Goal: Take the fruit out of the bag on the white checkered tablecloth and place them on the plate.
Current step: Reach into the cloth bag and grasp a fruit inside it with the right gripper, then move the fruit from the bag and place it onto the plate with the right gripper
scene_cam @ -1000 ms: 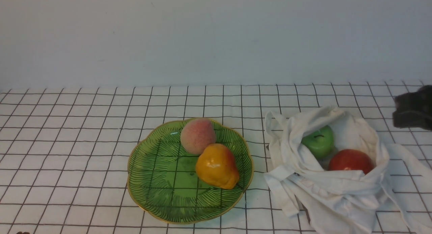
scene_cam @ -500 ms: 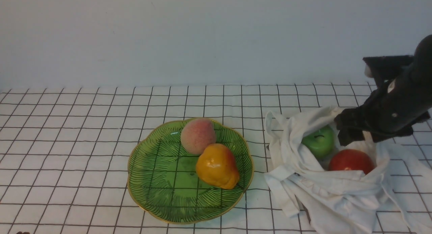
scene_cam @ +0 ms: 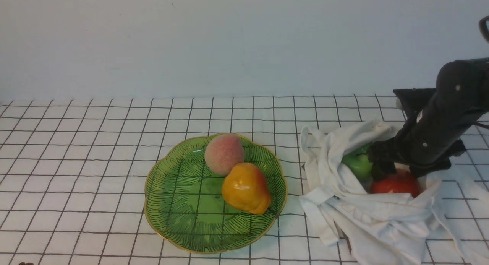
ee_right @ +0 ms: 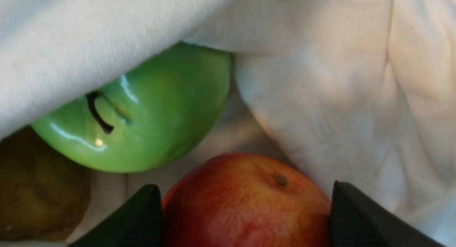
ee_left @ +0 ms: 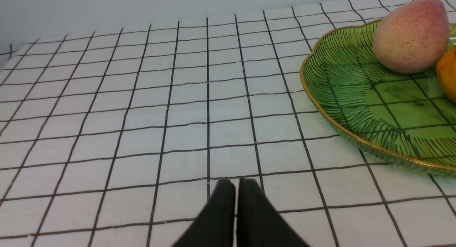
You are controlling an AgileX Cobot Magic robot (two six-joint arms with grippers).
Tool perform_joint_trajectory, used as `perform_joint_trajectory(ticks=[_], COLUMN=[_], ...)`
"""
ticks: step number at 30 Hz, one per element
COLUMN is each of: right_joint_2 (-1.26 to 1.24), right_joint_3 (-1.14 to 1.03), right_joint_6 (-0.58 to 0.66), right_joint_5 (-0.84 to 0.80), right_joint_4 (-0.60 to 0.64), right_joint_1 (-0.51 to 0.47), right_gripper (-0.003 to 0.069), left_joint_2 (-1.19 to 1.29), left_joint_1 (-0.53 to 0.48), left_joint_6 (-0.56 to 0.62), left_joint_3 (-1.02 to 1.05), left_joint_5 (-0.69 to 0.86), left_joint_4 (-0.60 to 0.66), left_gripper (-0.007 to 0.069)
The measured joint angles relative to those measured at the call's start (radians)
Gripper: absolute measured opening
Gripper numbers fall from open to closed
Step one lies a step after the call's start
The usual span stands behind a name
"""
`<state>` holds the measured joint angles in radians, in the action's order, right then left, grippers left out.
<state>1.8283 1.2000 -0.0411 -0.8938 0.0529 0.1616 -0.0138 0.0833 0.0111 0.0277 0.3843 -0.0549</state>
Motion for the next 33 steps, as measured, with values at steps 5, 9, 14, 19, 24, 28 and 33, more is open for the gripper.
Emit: perform_joint_trajectory(ticks=[5, 9, 14, 19, 24, 28, 33], right_joint_2=[-0.032, -0.152, -0.324, -0.423, -0.395, -0.25, -0.063], right_joint_3=[-0.008, -0.012, -0.011, 0.027, 0.087, 0.152, 0.241], right_joint_6=[0.007, 0.007, 0.019, 0.079, 0.207, 0.243, 0.25], right_joint_5=[-0.007, 0.014, 0.06, 0.063, 0.082, 0.129, 0.187], right_joint_4=[0.004, 0.007, 0.024, 0.157, 0.332, 0.381, 0.377], right_joint_1=[0.0, 0.0, 0.0, 0.055, 0.258, 0.46, 0.593], right_gripper=[0.0543, 0.0543, 0.054, 0.054, 0.0538, 0.0538, 0.0538], left_joint_2=[0.0, 0.0, 0.0, 0.0, 0.0, 0.0, 0.0], left_joint_1=[0.0, 0.0, 0.0, 0.0, 0.0, 0.0, 0.0], left_joint_6=[0.0, 0.0, 0.0, 0.0, 0.0, 0.0, 0.0], left_joint_3=[0.0, 0.0, 0.0, 0.0, 0.0, 0.0, 0.0], left_joint_5=[0.0, 0.0, 0.0, 0.0, 0.0, 0.0, 0.0], left_joint_4=[0.0, 0.0, 0.0, 0.0, 0.0, 0.0, 0.0], left_gripper=[-0.0008, -0.0008, -0.0008, -0.0008, -0.0008, -0.0008, -0.0008])
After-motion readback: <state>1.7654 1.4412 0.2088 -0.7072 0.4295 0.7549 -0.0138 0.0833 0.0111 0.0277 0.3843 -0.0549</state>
